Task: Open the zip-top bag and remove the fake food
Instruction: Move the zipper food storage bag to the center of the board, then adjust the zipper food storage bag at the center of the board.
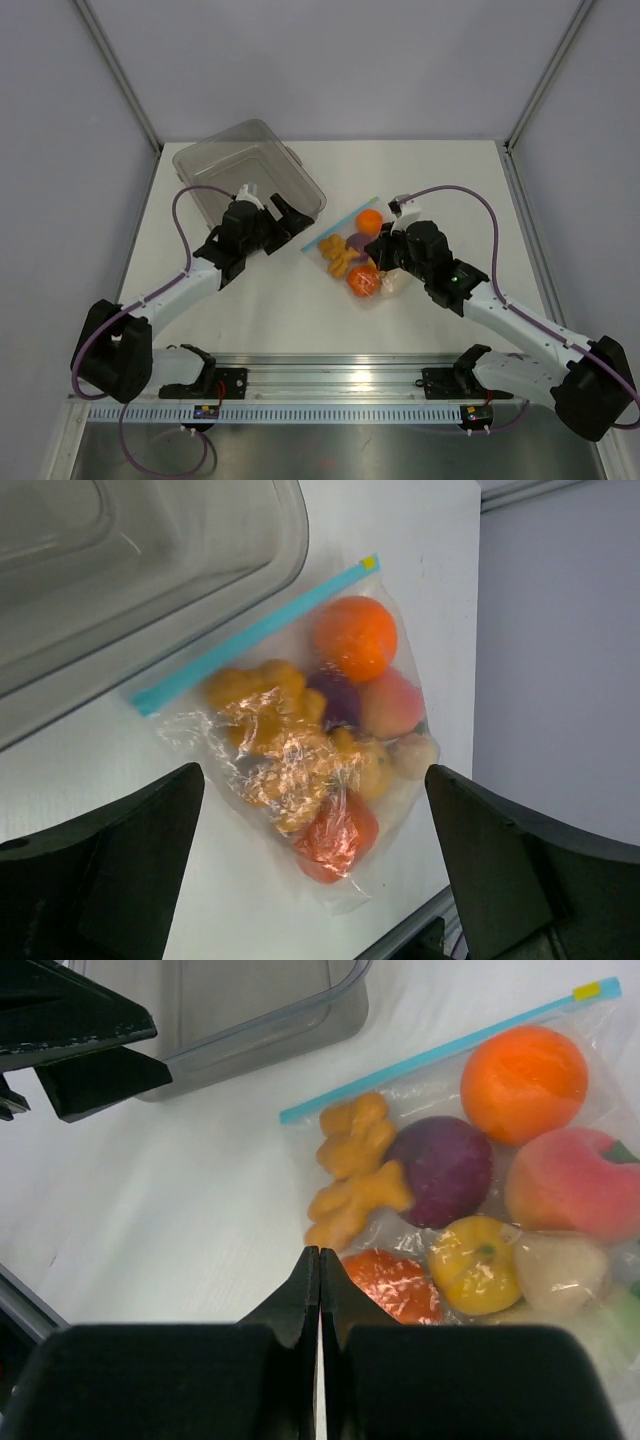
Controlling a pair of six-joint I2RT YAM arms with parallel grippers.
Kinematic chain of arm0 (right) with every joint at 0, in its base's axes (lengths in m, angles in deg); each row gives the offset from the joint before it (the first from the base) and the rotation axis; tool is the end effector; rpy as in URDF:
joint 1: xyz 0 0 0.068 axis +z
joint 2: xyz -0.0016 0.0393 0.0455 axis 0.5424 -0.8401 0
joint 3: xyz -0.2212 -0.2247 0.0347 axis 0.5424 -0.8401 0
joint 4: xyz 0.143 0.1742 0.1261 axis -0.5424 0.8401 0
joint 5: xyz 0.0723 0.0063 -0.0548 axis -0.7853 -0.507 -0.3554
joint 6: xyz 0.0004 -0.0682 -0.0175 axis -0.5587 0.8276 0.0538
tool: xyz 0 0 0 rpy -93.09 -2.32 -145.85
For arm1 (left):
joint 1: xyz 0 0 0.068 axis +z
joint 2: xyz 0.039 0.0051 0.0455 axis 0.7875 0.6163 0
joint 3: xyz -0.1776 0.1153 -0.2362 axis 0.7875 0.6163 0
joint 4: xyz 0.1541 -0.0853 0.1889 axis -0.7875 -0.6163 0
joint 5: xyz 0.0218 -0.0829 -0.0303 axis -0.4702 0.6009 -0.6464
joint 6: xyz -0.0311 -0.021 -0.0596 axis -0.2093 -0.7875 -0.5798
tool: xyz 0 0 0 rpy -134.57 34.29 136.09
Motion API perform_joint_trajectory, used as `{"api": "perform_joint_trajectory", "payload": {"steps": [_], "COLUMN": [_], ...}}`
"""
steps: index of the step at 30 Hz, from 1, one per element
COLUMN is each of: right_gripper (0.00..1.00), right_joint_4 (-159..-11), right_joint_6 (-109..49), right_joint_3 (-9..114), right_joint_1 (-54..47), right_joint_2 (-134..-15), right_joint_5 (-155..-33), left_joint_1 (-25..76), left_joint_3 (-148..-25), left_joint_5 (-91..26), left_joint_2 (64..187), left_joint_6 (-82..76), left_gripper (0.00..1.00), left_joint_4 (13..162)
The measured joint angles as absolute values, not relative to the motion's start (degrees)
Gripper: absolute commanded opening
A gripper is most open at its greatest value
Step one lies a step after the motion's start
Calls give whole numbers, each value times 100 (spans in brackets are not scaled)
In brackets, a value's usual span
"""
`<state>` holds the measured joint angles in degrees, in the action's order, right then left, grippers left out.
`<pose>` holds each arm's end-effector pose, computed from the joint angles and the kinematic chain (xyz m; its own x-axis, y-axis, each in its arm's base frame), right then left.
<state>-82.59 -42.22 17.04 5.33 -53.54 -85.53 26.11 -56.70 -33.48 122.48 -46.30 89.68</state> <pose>0.1844 0.1435 0.3037 -0.4883 0.0312 -0.8721 -0.4696 0.8330 0.2927 0.2535 -0.1307 0.2817 -0.6609 -0.5837 -0.4717 -0.0165 0.6397 -0.7685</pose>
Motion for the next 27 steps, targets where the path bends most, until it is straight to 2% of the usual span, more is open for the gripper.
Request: {"api": "perform_joint_trajectory", "payload": {"steps": [6,10,11,13,14,18,20,27], "right_gripper": [0,9,19,31,45,69,74,76], "right_joint_4": [-8288,-8249,-8233,-8227,-8207,-7938,-7792,-7191], "right_joint_6": [-4222,-4266,-4290,-4353,-4377,-4596,-4771,-5674], "right_joint_3": [1704,1730,1760,1806,1826,1951,2010,2230], "right_joint_1": [583,592,594,596,598,607,609,611], "right_joint_2": [-5428,-5581,-5653,-5789,-5841,-5999,-6042,-6138], "right_joint_5": [-8663,-8562,-8529,-8433,-8387,-7967,-7668,-6802], "left_joint_1": [2414,2388,2388,2386,2386,2386,2386,2381], "left_joint_3": [-5675,-5703,-5705,-5749,-5782,-5896,-5896,-5896], "left_joint_5": [-3300,-3320,-3328,-3352,-3372,-3429,-3451,-3567], "left_joint_2": [12751,12993,12993,12995,12995,13011,13011,13000], "left_joint_6": [-5028,-5032,-5019,-4982,-4960,-4770,-4639,-4317], "left_gripper": [88,89,89,89,89,89,90,90], "left_joint_4": [9152,9064,9064,9055,9045,8994,8988,8909]}}
